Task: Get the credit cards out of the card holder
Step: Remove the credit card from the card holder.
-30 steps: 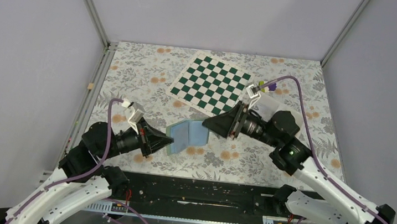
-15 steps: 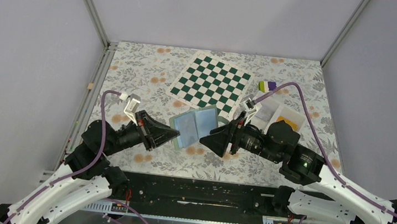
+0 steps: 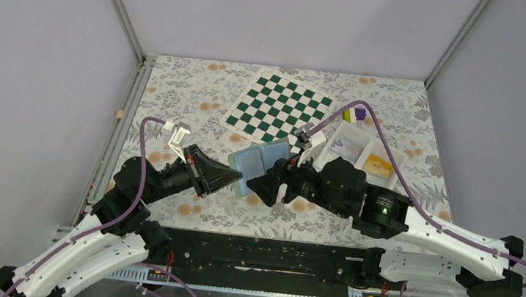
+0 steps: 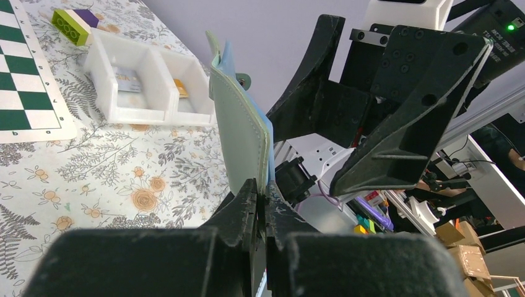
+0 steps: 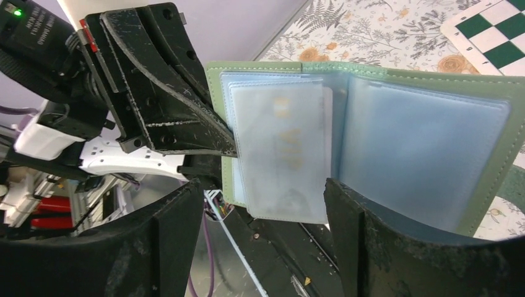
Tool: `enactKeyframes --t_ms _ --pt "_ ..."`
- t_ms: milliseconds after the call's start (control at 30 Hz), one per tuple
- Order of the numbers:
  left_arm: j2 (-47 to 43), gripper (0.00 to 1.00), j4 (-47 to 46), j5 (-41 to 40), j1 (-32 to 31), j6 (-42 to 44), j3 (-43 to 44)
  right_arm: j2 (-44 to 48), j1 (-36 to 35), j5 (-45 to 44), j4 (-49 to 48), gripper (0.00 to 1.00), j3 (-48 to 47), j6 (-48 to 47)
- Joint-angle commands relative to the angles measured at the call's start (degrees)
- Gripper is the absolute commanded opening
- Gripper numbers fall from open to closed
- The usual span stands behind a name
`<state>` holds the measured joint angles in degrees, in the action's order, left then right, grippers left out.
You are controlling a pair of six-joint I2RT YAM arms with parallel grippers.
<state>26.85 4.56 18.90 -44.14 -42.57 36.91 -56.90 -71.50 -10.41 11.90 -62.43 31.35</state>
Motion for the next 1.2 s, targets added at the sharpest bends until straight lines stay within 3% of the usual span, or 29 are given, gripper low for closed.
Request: enactKeyframes --t_ms 0,600,1167 --pt "-0.03 0.0 -4.65 1.2 -0.19 -0.72 1.08 -2.38 -2.64 -7.86 0.89 0.77 -4.34 -3.2" --pt "0.57 0.0 -5.67 1.93 -0.2 -0.94 1.31 -6.71 -6.32 -15.07 2.79 0.7 -7.28 -7.57" --pt "0.1 0.0 -4.65 1.89 -0.18 1.17 1.94 1.56 -6.37 -16.88 -2.09 0.38 -0.24 -8.94"
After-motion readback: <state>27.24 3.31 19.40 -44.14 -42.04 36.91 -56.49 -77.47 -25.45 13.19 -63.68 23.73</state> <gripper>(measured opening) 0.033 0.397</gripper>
